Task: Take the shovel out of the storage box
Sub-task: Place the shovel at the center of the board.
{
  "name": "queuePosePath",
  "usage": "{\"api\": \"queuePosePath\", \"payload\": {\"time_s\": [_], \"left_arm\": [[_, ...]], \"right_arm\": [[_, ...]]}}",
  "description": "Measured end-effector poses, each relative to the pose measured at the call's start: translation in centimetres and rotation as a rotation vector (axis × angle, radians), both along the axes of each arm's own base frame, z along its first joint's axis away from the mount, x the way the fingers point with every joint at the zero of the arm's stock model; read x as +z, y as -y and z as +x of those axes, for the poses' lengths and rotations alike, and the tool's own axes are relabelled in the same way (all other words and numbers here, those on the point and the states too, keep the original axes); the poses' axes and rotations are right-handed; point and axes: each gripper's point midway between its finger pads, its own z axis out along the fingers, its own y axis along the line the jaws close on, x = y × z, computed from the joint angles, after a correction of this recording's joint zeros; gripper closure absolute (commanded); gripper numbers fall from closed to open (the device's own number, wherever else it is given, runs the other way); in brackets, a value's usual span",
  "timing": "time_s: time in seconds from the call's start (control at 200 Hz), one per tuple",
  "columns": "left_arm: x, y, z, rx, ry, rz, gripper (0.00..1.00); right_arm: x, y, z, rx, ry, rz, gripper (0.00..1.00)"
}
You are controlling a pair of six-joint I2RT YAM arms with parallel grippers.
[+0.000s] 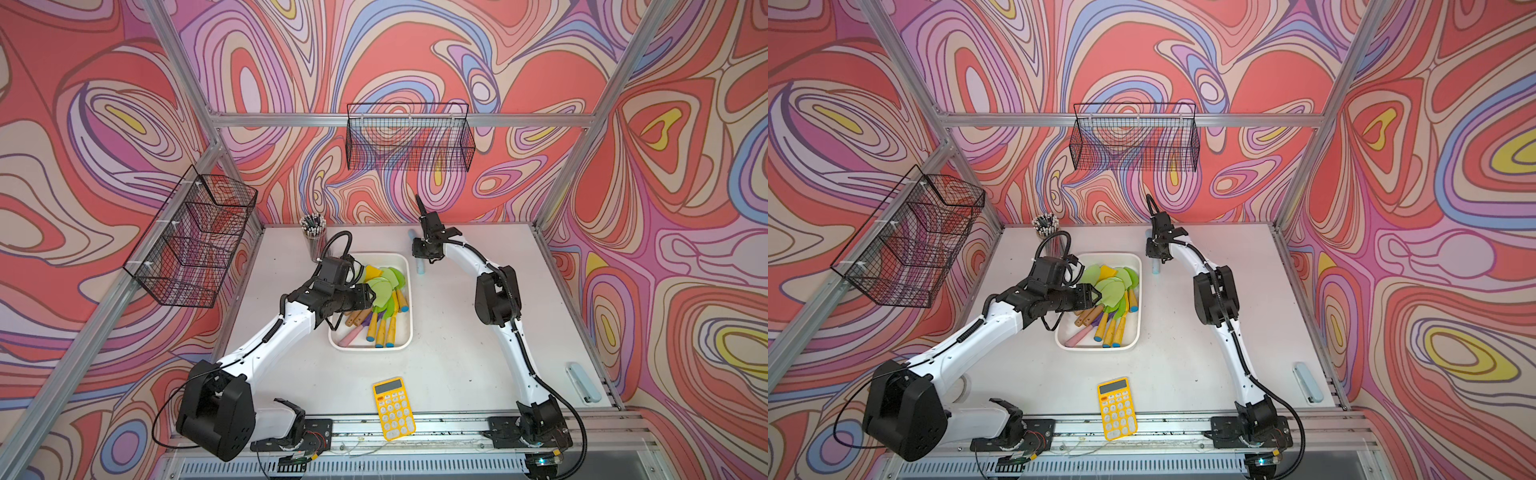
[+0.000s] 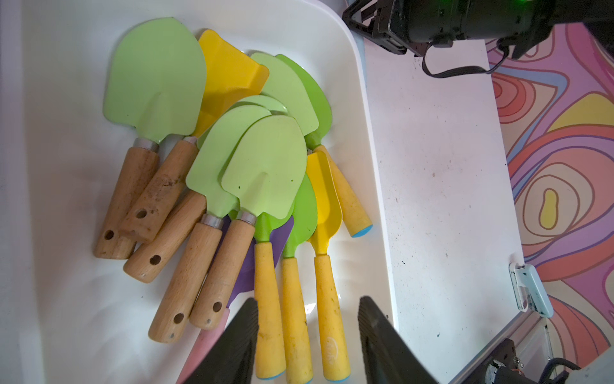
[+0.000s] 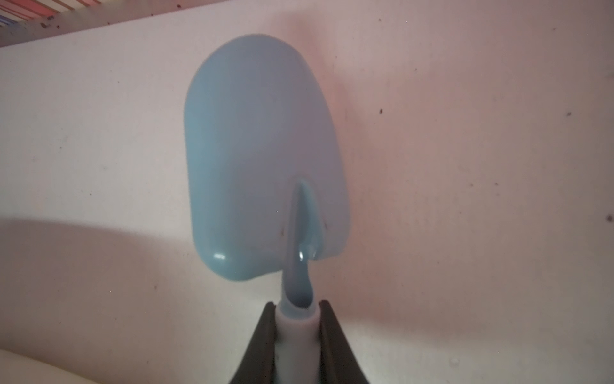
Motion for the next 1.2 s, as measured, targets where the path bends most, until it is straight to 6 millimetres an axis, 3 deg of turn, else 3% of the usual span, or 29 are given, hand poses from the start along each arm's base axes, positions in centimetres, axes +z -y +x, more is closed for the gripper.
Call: {"api": "queuePosePath", "payload": {"time_s": [0.25, 0.711, 0.921, 1.047, 1.202], "left_arm": [[-0.8, 0.0, -0.1, 0.007, -0.024, 0.005, 0.47], [-1.2, 0.2, -0.3, 0.004, -0.027, 0.022, 0.47], [-2.7, 0.6, -0.7, -0.011, -0.052, 0.077, 0.48], [-3.6, 0.2, -0.9, -0.004, -0.072, 0.129, 0.49], [-3.8, -0.5, -0.5, 0.017, -0.065, 0.170, 0.49]], "right_arm": [[-0.8, -0.4, -0.1, -0.004, -0.020, 0.023, 0.69], [-0.7, -1.9, -0.3, 0.002, -0.021, 0.134, 0.68], [-0.4, -0.9, -2.2, -0.003, -0.054, 0.121, 0.58], [1.0, 0.0, -3.6, -0.012, -0.064, 0.121, 0.55], [4.3, 0.6, -4.7, -0.014, -0.028, 0.141, 0.56]]}}
